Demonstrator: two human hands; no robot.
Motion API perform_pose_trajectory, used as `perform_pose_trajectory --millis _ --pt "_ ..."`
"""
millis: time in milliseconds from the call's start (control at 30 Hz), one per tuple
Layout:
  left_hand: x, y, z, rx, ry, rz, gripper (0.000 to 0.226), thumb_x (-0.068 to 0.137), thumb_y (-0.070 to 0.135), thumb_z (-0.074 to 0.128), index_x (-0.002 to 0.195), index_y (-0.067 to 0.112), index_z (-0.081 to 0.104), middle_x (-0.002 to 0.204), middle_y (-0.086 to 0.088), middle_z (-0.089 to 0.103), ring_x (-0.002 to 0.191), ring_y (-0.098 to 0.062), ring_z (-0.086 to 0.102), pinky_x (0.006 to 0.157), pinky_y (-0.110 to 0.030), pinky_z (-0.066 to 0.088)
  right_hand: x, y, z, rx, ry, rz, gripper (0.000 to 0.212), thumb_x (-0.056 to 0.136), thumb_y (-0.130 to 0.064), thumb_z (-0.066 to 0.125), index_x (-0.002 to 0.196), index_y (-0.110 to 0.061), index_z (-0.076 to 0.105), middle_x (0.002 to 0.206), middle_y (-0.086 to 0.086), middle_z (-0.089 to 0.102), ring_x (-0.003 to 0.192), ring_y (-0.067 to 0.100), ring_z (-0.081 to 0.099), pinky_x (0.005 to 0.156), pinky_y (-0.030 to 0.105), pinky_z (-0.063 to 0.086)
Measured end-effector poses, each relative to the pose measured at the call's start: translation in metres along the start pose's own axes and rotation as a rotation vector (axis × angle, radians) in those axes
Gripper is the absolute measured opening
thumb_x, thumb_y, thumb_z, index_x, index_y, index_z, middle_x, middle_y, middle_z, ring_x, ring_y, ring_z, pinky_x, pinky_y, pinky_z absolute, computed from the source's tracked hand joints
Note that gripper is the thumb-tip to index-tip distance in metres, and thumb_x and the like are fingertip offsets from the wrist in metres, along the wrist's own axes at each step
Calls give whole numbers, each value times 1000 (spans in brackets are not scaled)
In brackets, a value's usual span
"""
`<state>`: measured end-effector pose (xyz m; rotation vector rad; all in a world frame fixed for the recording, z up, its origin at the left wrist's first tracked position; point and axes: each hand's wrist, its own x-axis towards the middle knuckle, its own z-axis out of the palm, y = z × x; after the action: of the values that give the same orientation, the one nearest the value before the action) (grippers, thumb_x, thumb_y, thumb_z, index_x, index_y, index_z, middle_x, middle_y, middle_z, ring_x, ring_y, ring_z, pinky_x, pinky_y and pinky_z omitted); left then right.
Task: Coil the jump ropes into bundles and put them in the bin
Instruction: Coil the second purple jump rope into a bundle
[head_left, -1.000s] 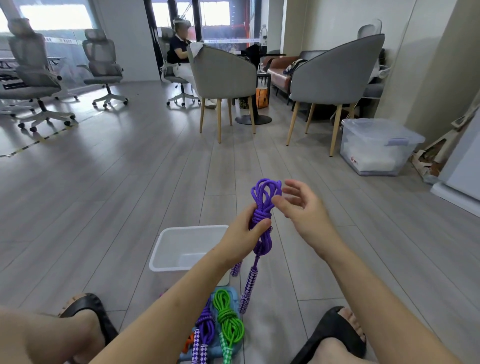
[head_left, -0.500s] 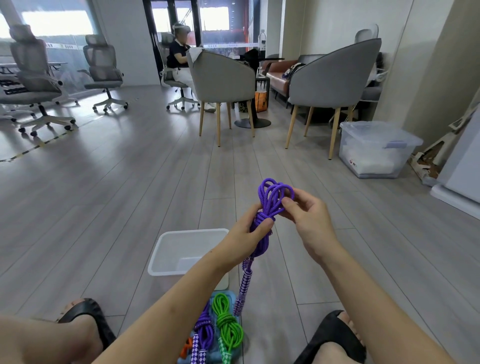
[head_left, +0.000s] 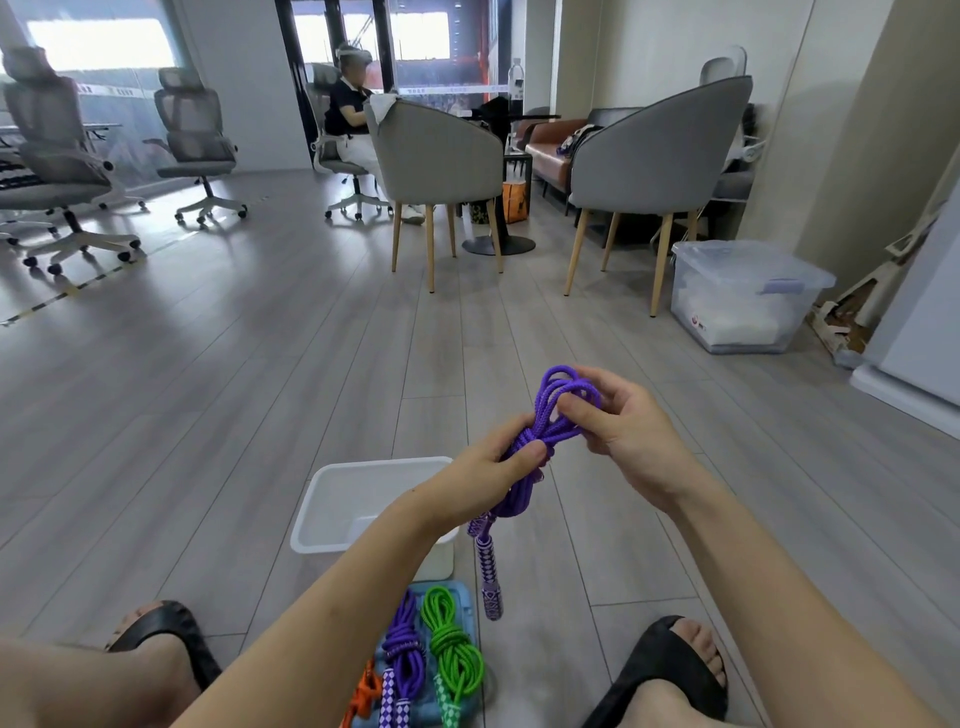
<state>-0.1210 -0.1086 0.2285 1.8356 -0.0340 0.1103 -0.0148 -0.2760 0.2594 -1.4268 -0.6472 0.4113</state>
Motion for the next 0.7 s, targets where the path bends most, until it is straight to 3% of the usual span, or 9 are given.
perform_pose_trajectory --millis 100,200,333,433,567,700 --pt "-1 2 8 21 -21 -29 35 104 44 49 129 21 56 107 -1 63 96 -13 64 103 -53 51 0 1 -5 -34 -47 12 19 97 -23 70 111 -11 74 77 3 54 62 12 40 53 20 34" --pt "-2 1 11 15 -27 -50 35 104 48 48 123 21 57 109 -9 65 95 -17 64 101 -54 52 -1 0 -2 -36 -5 26 18 97 -22 71 108 -7 71 76 2 60 60 11 44 52 19 37" --pt "-3 2 13 9 6 -37 32 106 43 47 121 16 57 102 -7 75 95 -17 70 91 -38 55 -2 -1 6 -58 123 -43 13 96 -17 72 102 -6 69 74 2 66 55 5 52 50 14 40" --pt "-3 0 21 -22 75 7 28 105 36 55 114 10 58 92 -16 74 88 -27 73 89 -47 58 -1 -2 12 -149 220 -121 13 95 -20 74 95 -9 67 72 3 64 58 5 56 54 16 44" --pt "-5 -6 30 -11 154 35 19 104 30 58 109 12 59 89 -13 73 81 -33 74 85 -52 60 -6 -2 17 -226 277 -185 15 95 -24 73 91 -12 65 73 6 65 67 11 60 63 23 50" --pt "-4 -7 31 -129 180 17 23 104 30 57 115 10 59 91 -16 72 79 -39 72 81 -51 62 -10 -8 22 -198 250 -261 8 96 -18 72 95 -13 67 79 11 66 66 12 60 56 19 47"
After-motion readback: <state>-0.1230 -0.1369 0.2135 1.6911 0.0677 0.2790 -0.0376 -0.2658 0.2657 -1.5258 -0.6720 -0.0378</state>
